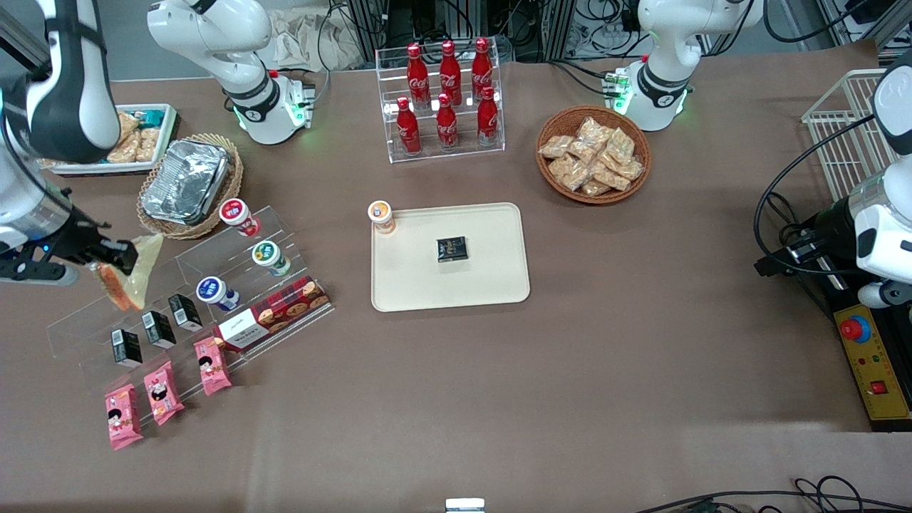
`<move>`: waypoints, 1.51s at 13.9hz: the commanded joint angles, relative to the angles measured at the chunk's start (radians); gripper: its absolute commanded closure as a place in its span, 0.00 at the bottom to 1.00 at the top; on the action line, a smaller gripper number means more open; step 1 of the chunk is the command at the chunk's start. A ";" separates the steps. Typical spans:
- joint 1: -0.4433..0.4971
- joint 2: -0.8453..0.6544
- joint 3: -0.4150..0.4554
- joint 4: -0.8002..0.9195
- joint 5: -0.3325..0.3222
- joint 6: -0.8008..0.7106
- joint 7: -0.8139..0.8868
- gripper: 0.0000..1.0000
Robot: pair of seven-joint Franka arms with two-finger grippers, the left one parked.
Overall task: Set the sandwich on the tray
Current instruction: 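Carry the sandwich with the right gripper over to the beige tray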
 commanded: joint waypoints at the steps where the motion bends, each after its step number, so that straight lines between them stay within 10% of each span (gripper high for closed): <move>1: 0.050 0.026 0.067 0.132 -0.027 -0.140 -0.004 1.00; 13: 0.427 0.207 0.224 0.198 -0.106 -0.005 -0.015 1.00; 21: 0.632 0.463 0.224 0.198 -0.325 0.255 -0.041 1.00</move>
